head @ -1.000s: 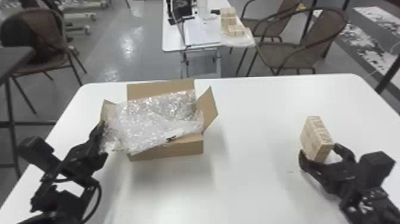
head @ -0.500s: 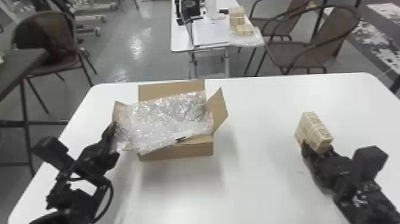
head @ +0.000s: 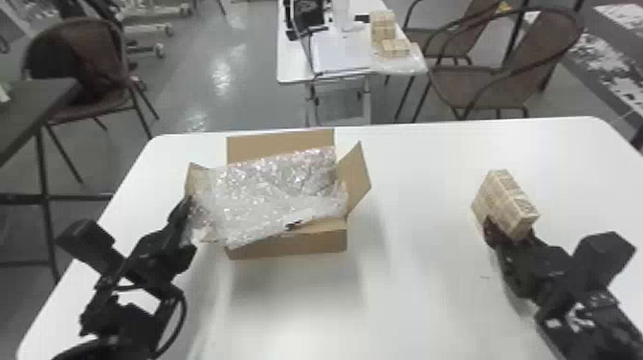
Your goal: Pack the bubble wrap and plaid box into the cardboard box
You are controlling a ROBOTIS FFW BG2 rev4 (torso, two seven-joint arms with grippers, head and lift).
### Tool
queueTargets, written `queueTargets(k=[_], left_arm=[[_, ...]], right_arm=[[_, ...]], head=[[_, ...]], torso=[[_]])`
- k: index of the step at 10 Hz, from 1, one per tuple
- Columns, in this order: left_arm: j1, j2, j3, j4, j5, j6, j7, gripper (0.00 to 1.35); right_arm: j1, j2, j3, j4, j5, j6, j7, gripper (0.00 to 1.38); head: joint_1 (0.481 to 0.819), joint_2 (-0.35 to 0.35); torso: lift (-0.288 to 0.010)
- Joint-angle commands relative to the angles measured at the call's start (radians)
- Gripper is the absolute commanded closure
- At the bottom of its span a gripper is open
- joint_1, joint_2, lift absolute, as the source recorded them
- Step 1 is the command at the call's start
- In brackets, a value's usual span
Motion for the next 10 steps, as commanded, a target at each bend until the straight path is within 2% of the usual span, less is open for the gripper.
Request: queueTargets(k=[1,3,5,6,7,8,9,10], left_arm=[[-0.005,0.000,-0.007,0.006,0.001,-0.002,0.000,1.21],[-0.017,0.002,-0.016,0.014,0.002,-0.005,-0.002,1.21],[-0.020,0.003,-0.025,0.020,0.002,-0.005,-0.003,1.21],[-0.028,0.003,-0.035,0.026,0.004,-0.005,-0.005,1.21],[-0.037,0.003,-0.042,0.033,0.004,-0.005,-0.006,1.21],[-0.044,0.005,-0.052,0.041,0.004,-0.005,-0.009,1.21],[-0.052,0.006,-0.062,0.046,0.005,-0.006,-0.009,1.21],[-0.060,0.006,-0.073,0.053,0.005,-0.006,-0.009,1.21]], right_arm=[[0.006,0.001,0.039,-0.109,-0.040,0.000,0.000,1.07],[-0.004,0.001,0.081,-0.233,-0.094,0.000,0.000,1.07],[-0.060,0.001,0.180,-0.264,-0.200,0.026,0.009,1.07],[-0.109,-0.029,0.243,-0.253,-0.263,0.076,0.035,1.07],[-0.164,-0.051,0.301,-0.212,-0.346,0.131,0.078,1.07],[-0.221,-0.049,0.326,-0.170,-0.359,0.196,0.155,1.07],[-0.262,-0.035,0.334,-0.140,-0.364,0.268,0.215,1.07],[-0.290,-0.031,0.346,-0.123,-0.375,0.337,0.238,1.07]], head=[[0.695,0.124],[0.695,0.148],[0.694,0.165],[0.673,0.190],[0.655,0.225],[0.650,0.240],[0.643,0.276],[0.641,0.297]], torso=[[-0.159],[-0.159],[-0.159],[-0.159],[-0.159],[-0.159],[-0.159],[-0.159]])
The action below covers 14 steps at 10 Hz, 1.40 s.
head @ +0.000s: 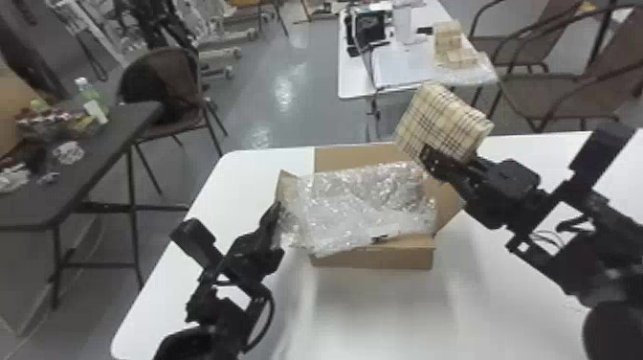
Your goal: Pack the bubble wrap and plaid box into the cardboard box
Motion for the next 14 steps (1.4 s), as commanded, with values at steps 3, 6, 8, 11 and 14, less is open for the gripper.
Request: queueTargets(k=[3,6,8,11,14], left_arm=[[-0.014,0.000,-0.030,0.011,0.006,0.000,0.000,1.21],[-0.031,0.002,-0.058,0.021,0.015,0.003,0.000,1.21],[-0.031,0.002,-0.055,0.024,0.023,-0.002,0.000,1.21],[-0.030,0.003,-0.050,0.024,0.025,-0.008,0.000,1.21],[-0.028,0.003,-0.035,0.023,0.018,-0.012,0.000,1.21]], right_arm=[[-0.112,0.011,0.050,0.100,-0.027,0.209,0.065,1.07],[-0.137,0.020,0.061,0.150,-0.030,0.270,0.083,1.07],[-0.137,0.020,0.061,0.146,-0.029,0.293,0.085,0.82],[-0.103,0.020,0.042,0.112,-0.020,0.298,0.043,0.11],[-0.043,0.023,-0.019,0.034,0.063,0.235,0.026,0.12]], head=[[0.645,0.326],[0.659,0.338],[0.664,0.336],[0.668,0.341],[0.669,0.327]], torso=[[-0.159],[-0.159],[-0.159],[-0.159],[-0.159]])
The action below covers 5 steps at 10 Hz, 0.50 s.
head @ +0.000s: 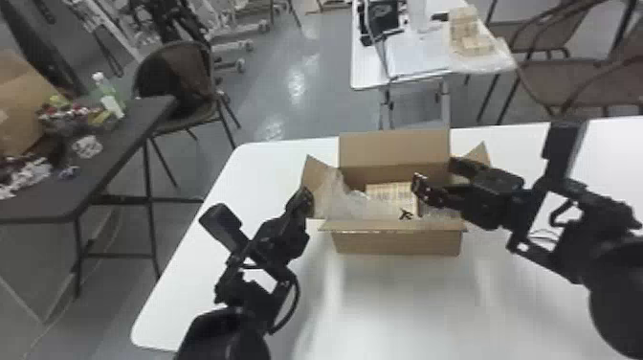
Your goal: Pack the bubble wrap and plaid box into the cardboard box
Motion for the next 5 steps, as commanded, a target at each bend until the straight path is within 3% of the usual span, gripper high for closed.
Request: queueTargets(k=[1,3,5], left_arm=[[0.004,0.000,0.018,-0.001,-0.011,-0.007,0.000,1.21],[0.022,-0.009,0.060,-0.006,-0.022,-0.039,0.009,1.21],[0.034,-0.038,0.118,-0.006,-0.048,-0.079,0.020,1.21]], right_arm=[[0.069,0.000,-0.057,-0.071,0.065,-0.076,-0.004,0.12],[0.195,-0.001,-0.143,-0.166,0.084,-0.154,-0.009,0.12],[0.324,-0.003,-0.234,-0.238,0.136,-0.280,-0.030,0.12]], head=[[0.665,0.315],[0.663,0.294],[0.677,0.276]], torso=[[-0.159],[-0.159],[-0.159]])
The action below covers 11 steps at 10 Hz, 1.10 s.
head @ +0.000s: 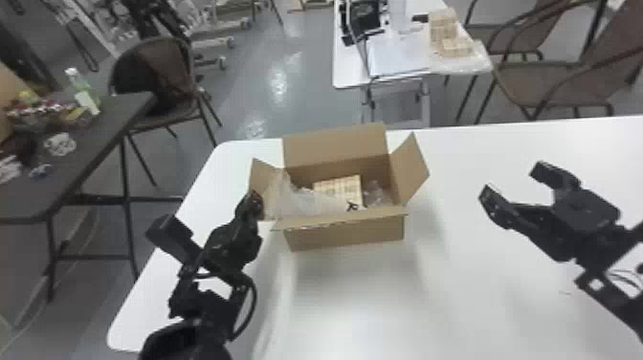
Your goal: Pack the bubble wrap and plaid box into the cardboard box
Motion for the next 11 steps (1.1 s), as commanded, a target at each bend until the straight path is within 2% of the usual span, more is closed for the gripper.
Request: queueTargets(k=[1,3,5,7,10,11], left_arm=[[0.013,-0.027,0.050,0.000,-0.022,-0.035,0.007,1.21],[0.030,-0.033,0.105,0.000,-0.078,-0.116,0.047,1.21],[0.045,-0.033,0.145,0.009,-0.119,-0.225,0.177,1.21],[0.044,-0.033,0.151,0.044,-0.141,-0.319,0.313,1.21],[0.025,-0.033,0.108,0.117,-0.180,-0.431,0.516,1.21],[0.012,-0.033,0.102,0.147,-0.180,-0.446,0.553,1.21]], right_arm=[[0.099,0.000,-0.072,-0.040,0.044,-0.062,-0.012,0.12],[0.162,0.000,-0.133,-0.048,0.032,-0.082,-0.020,0.12],[0.176,-0.005,-0.153,-0.068,0.030,-0.081,-0.019,0.12],[0.183,-0.010,-0.164,-0.091,0.030,-0.079,-0.019,0.12],[0.188,-0.010,-0.169,-0.092,0.018,-0.065,-0.019,0.12],[0.186,-0.010,-0.169,-0.092,0.018,-0.065,-0.019,0.12]], head=[[0.689,0.263],[0.695,0.254],[0.695,0.284],[0.695,0.341],[0.695,0.350],[0.695,0.350]], torso=[[-0.159],[-0.159],[-0.159],[-0.159],[-0.159],[-0.159]])
